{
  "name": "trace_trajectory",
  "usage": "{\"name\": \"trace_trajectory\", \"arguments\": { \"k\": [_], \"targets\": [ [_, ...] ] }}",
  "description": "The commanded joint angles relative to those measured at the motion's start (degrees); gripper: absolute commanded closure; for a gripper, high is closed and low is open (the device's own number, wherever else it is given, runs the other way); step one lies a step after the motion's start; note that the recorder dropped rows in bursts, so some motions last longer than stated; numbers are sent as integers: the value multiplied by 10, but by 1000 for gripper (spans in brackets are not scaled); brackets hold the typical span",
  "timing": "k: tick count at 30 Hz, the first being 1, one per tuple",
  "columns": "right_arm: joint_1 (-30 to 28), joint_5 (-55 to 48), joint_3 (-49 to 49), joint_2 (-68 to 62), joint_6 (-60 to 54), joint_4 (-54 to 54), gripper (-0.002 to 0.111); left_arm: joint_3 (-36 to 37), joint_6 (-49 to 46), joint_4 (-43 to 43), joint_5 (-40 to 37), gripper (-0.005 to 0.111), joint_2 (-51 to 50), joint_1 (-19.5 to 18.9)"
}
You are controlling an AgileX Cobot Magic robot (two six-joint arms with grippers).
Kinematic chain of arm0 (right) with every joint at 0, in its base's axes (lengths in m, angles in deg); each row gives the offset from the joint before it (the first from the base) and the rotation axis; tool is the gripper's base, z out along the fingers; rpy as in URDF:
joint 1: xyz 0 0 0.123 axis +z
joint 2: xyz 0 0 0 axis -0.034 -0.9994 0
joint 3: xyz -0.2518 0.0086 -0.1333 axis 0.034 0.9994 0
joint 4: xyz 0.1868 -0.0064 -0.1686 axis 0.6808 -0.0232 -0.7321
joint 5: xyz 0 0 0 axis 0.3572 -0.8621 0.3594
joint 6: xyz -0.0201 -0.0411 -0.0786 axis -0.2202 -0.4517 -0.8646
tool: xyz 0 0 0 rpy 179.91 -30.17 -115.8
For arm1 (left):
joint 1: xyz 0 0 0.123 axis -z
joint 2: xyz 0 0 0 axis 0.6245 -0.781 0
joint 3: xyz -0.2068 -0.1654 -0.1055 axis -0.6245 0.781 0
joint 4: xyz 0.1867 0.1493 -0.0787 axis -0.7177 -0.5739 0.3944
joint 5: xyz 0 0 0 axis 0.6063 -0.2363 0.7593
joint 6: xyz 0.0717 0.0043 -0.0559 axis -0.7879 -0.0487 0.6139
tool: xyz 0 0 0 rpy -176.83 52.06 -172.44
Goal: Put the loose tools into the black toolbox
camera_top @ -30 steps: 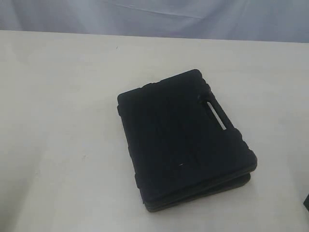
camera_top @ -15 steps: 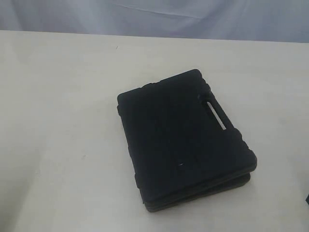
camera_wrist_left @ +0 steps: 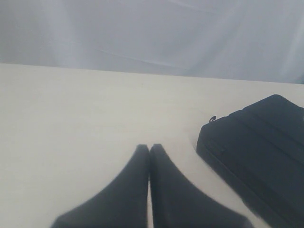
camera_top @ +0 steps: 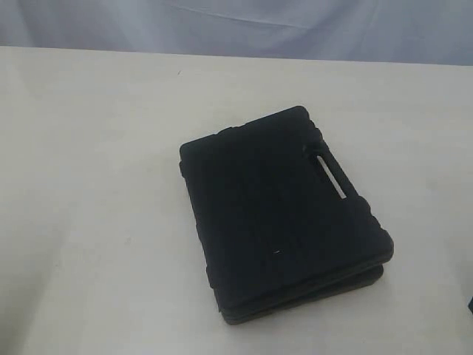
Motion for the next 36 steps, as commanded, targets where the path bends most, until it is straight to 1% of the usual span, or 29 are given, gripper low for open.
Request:
{"name": "trace_trajectory", "arguments": {
  "k": [1, 36],
  "targets": [
    [-3, 2, 2, 3, 1, 3, 109, 2, -1, -5, -1, 107, -2, 3],
    [-3, 2, 2, 3, 13, 3, 109, 2, -1, -5, -1, 107, -2, 3]
  ]
}}
